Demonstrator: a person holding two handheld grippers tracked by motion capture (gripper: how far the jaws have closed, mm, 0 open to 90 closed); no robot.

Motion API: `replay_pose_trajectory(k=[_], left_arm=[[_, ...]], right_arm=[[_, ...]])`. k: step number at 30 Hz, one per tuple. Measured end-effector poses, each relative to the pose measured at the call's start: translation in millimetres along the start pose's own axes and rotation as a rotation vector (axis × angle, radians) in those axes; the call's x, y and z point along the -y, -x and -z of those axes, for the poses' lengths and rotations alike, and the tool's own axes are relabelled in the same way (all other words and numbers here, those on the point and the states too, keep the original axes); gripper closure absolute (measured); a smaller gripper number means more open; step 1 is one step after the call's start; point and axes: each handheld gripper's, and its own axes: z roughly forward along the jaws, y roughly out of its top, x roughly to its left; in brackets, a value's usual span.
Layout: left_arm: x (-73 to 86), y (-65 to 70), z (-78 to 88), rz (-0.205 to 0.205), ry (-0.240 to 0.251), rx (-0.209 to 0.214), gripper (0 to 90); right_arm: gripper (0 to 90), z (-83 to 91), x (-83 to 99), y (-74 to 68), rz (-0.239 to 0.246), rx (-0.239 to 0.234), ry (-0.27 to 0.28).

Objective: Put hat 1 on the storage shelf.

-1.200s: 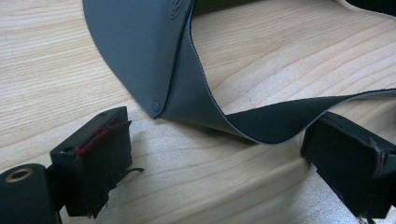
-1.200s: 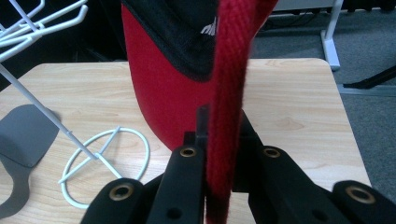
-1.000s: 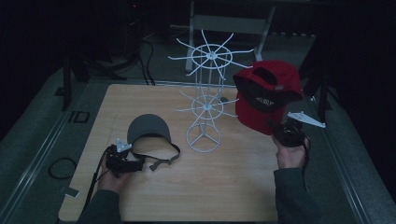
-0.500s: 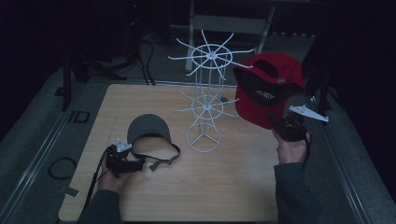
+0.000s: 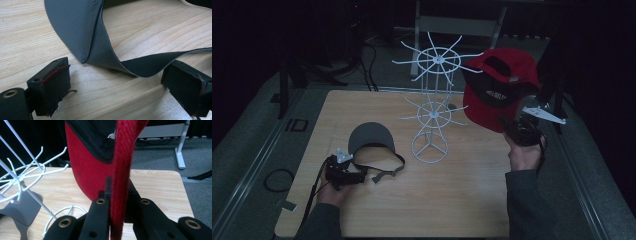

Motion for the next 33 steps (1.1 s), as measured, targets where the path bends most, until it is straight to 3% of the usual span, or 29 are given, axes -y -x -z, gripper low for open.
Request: replay_pose_trajectory(k=[33], left_arm=[[0.0,0.0,0.1,0.0,-0.001,0.0,8.6]], right_arm=[[86.2,3.5,-34.3,-13.1,0.005,-0.002,0.034]])
